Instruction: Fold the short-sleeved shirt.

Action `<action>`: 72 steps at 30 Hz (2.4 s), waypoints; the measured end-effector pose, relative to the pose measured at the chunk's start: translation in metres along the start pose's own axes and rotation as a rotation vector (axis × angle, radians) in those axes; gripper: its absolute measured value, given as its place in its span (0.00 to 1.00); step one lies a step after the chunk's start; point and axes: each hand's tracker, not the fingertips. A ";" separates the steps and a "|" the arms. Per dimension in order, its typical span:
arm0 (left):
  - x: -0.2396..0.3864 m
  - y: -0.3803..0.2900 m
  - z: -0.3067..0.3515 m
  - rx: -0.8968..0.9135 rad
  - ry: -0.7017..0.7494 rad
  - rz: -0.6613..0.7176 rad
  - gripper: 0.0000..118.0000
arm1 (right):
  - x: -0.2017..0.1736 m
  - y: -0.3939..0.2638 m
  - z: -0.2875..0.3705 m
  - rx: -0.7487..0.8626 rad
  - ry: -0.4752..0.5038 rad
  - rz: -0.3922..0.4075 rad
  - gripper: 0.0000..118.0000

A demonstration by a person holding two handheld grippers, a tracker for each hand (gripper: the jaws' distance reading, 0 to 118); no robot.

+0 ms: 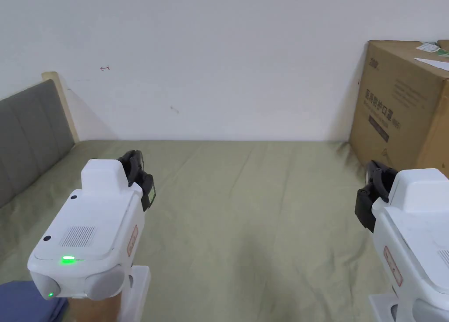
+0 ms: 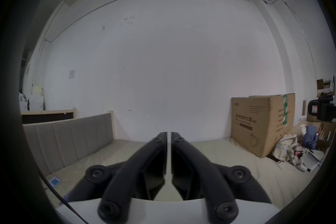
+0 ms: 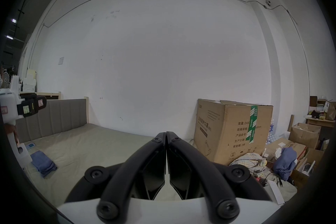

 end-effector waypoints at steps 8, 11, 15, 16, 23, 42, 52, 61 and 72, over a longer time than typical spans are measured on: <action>0.023 -0.015 -0.004 -0.006 -0.037 -0.008 0.00 | 0.004 -0.007 0.000 0.003 -0.026 -0.019 0.00; 0.026 -0.015 -0.002 -0.009 -0.039 -0.010 0.00 | 0.003 -0.008 -0.001 0.000 -0.033 -0.017 0.00; 0.027 -0.017 -0.001 -0.011 -0.043 -0.019 0.00 | 0.000 -0.009 -0.001 -0.006 -0.042 -0.014 0.00; 0.027 -0.017 -0.001 -0.012 -0.042 -0.021 0.00 | 0.000 -0.009 -0.001 -0.005 -0.043 -0.013 0.00; 0.026 -0.017 0.002 -0.015 -0.049 -0.027 0.00 | -0.002 -0.009 -0.001 -0.010 -0.049 -0.010 0.00; 0.032 -0.019 0.003 -0.026 -0.062 -0.044 0.00 | -0.004 -0.006 -0.002 -0.012 -0.046 -0.008 0.00; 0.033 -0.019 0.004 -0.026 -0.066 -0.050 0.00 | -0.004 -0.004 0.000 -0.004 -0.048 -0.004 0.00; 0.031 -0.019 0.007 -0.024 -0.065 -0.042 0.00 | -0.004 -0.006 0.000 -0.003 -0.048 0.001 0.00; 0.033 -0.021 0.009 -0.026 -0.070 -0.071 0.00 | -0.006 -0.004 0.000 0.002 -0.045 0.004 0.00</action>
